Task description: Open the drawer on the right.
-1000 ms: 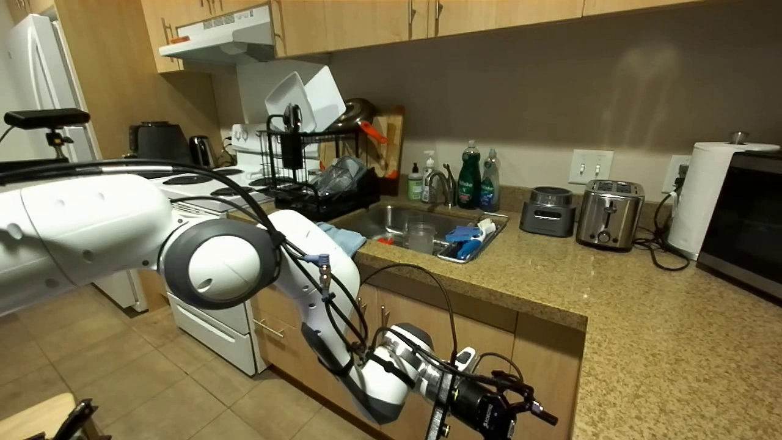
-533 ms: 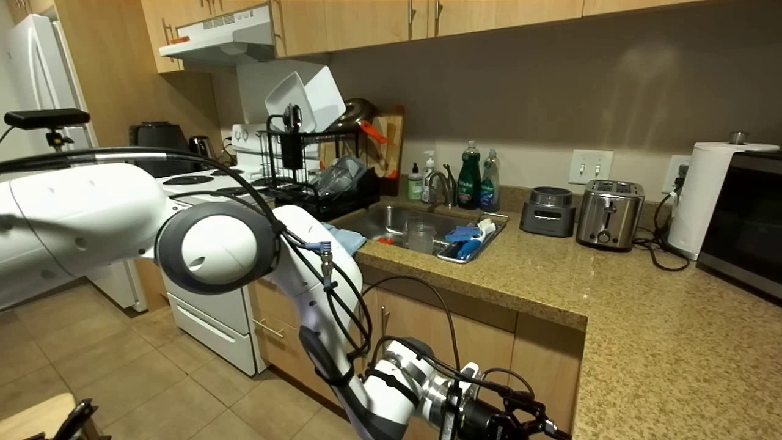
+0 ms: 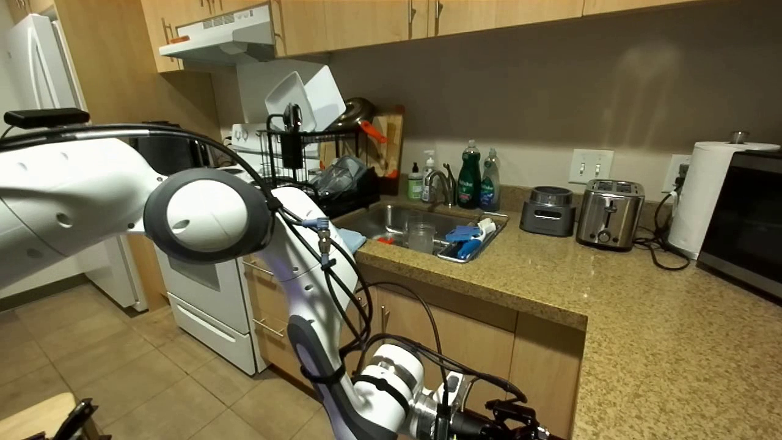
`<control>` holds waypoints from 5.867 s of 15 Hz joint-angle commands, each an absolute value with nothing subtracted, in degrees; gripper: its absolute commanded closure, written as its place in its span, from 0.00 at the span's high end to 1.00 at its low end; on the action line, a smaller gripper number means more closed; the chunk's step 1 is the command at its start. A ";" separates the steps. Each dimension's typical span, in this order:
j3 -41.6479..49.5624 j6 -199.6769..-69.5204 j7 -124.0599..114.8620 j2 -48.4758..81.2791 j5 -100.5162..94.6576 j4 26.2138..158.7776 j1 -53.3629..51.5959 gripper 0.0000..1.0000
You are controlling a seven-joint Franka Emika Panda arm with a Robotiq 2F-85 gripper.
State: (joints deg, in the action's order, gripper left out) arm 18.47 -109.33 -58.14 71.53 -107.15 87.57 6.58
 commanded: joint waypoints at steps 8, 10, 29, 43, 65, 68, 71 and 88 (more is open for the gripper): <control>13.03 -114.79 -58.85 65.30 -112.67 90.36 17.79 0.29; 12.36 -114.78 -58.66 65.04 -112.60 90.36 18.25 0.18; 8.73 -96.08 -69.13 63.17 -117.12 104.21 9.87 0.02; 3.09 -91.97 -80.01 48.56 -135.35 131.26 7.51 0.41; 29.29 -87.18 -108.14 51.41 -149.08 144.01 -30.94 1.00; 34.56 -92.41 -115.10 49.12 -148.84 146.25 -34.43 1.00; 41.99 -102.10 -122.99 47.09 -148.82 145.84 -37.30 1.00; 64.22 -163.61 -127.97 33.64 -142.68 123.99 -31.10 1.00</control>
